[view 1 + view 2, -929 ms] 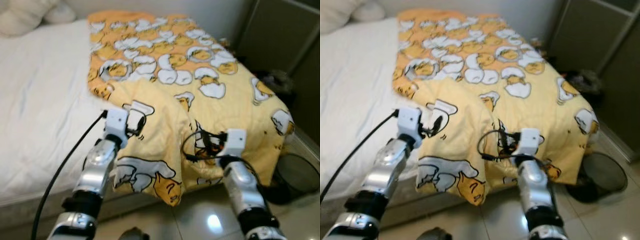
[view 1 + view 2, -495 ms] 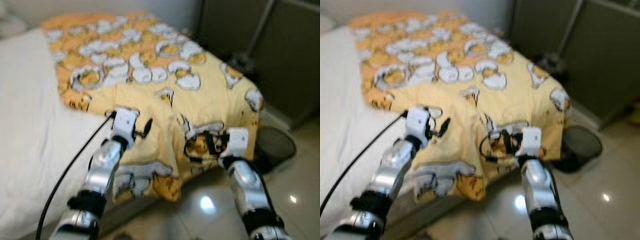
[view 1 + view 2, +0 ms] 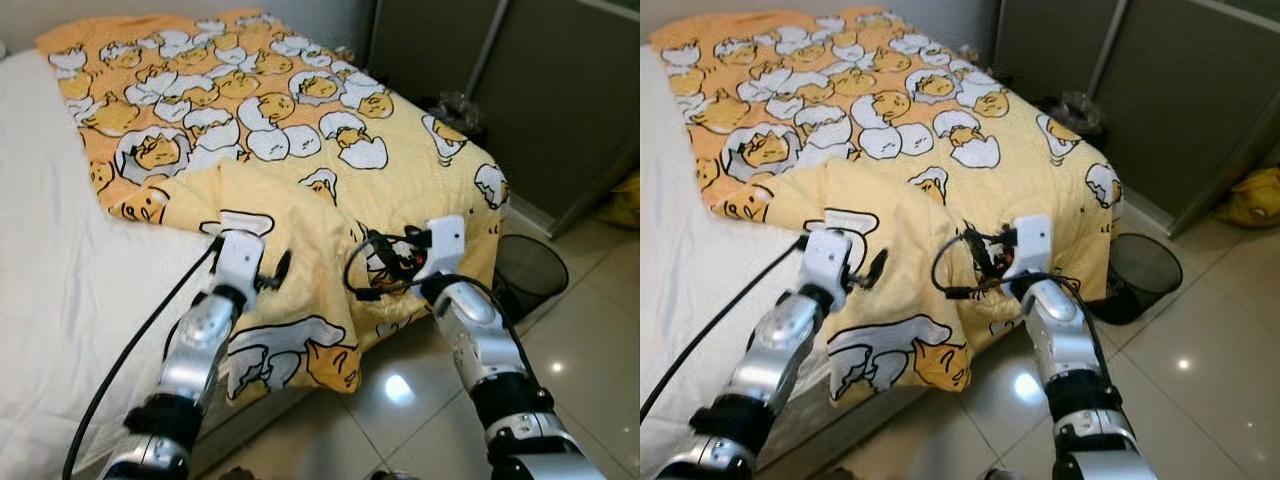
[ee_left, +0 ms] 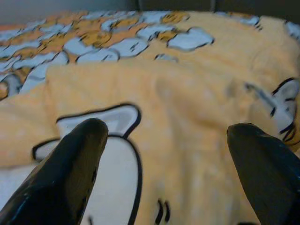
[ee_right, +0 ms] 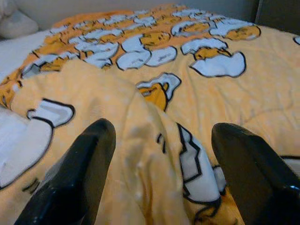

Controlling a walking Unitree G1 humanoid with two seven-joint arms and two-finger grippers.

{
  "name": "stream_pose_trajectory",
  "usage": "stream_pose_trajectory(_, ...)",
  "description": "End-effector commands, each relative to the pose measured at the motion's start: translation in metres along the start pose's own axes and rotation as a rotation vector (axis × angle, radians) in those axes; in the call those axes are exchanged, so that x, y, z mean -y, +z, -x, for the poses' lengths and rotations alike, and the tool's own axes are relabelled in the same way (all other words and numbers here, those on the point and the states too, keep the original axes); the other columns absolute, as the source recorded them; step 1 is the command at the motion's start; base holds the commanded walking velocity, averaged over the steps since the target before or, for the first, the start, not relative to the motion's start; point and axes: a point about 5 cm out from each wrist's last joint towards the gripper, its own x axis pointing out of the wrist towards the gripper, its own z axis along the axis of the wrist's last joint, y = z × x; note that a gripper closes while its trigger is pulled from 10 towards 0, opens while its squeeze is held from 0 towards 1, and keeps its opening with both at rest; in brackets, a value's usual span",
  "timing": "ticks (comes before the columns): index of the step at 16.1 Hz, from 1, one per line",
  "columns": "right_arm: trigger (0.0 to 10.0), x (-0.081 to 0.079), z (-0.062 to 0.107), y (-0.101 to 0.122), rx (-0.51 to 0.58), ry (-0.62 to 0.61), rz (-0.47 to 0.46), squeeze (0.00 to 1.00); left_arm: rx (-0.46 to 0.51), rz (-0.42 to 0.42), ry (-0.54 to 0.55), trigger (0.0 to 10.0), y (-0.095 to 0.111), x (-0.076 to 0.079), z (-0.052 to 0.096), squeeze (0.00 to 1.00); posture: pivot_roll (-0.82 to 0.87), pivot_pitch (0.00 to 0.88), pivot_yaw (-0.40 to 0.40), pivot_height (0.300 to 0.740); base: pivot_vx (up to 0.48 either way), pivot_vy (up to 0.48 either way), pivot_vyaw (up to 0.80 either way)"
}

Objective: Clean up the room

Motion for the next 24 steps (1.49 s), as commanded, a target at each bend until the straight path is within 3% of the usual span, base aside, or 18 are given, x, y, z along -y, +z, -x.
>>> stream_pose_trajectory(1, 10.0, 0.003, 0.007, -0.01, -0.036, -0.02, 0.008, 0.0, -0.006, -0.017, 0.01, 10.0, -0.004, -0.002, 0.003, 0.0, 0.1, 0.0, -0.032, 0.74, 0.0, 0.0, 0.0)
stream_pose_trajectory(5, 10.0, -0.021, 0.037, -0.062, -0.222, 0.11, 0.064, 0.0, -0.259, 0.02, 0.203, 10.0, -0.064, -0.032, 0.029, 0.0, 0.05, 0.0, -0.056, 0.74, 0.0, 0.0, 0.0)
stream_pose_trajectory(7, 10.0, -0.019, 0.039, -0.058, -0.206, 0.106, 0.053, 0.0, -0.183, 0.009, 0.174, 10.0, -0.059, -0.028, 0.036, 0.0, 0.06, 0.0, -0.057, 0.74, 0.0, 0.0, 0.0)
stream_pose_trajectory(9, 10.0, -0.016, 0.036, -0.053, -0.196, 0.09, 0.058, 0.0, -0.144, 0.033, 0.156, 10.0, -0.056, -0.022, 0.034, 0.0, 0.06, 0.0, -0.052, 0.74, 0.0, 0.441, 0.0)
stream_pose_trajectory(10, 10.0, -0.016, 0.035, -0.052, -0.19, 0.085, 0.051, 0.0, -0.13, 0.001, 0.116, 10.0, -0.053, -0.012, 0.03, 0.0, 0.06, 0.0, -0.052, 0.74, 0.0, 0.416, 0.0)
stream_pose_trajectory(12, 10.0, -0.02, 0.036, -0.052, -0.189, 0.119, 0.023, 0.0, -0.129, -0.009, 0.062, 10.0, -0.05, -0.001, 0.022, 0.0, 0.06, 0.0, -0.059, 0.74, 0.0, 0.0, 0.0)
stream_pose_trajectory(13, 10.0, -0.027, 0.039, -0.057, -0.219, 0.212, 0.006, 0.0, -0.129, -0.031, 0.058, 10.0, -0.049, 0.002, 0.017, 0.0, 0.06, 0.0, -0.063, 0.74, 0.0, 0.0, 0.0)
stream_pose_trajectory(15, 10.0, -0.03, 0.043, -0.068, -0.286, 0.27, 0.046, 0.0, -0.164, -0.057, 0.053, 10.0, -0.053, 0.004, 0.012, 0.0, 0.05, 0.0, -0.068, 0.74, 0.0, 0.0, 0.0)
stream_pose_trajectory(16, 10.0, -0.029, 0.047, -0.071, -0.308, 0.294, 0.085, 0.0, -0.19, -0.051, 0.035, 10.0, -0.055, 0.009, 0.008, 0.0, 0.02, 0.0, -0.073, 0.74, 0.0, 0.0, 0.0)
stream_pose_trajectory(19, 10.0, -0.028, 0.063, -0.069, -0.309, 0.296, 0.066, 0.0, -0.249, 0.012, -0.065, 10.0, -0.059, 0.028, 0.003, 0.0, -0.03, 0.043, -0.083, 0.74, 0.0, 0.0, 0.0)
stream_pose_trajectory(22, 10.0, -0.037, 0.082, -0.071, -0.316, 0.348, 0.072, 0.0, -0.305, 0.031, -0.011, 10.0, -0.068, 0.02, 0.008, 0.0, -0.07, 0.118, -0.098, 0.74, 0.0, 0.0, 0.0)
stream_pose_trajectory(24, 10.0, -0.043, 0.095, -0.075, -0.339, 0.363, 0.061, 0.0, -0.31, -0.022, 0.101, 10.0, -0.074, 0.004, 0.016, 0.0, -0.1, 0.164, -0.114, 0.74, 0.0, 0.0, 0.0)
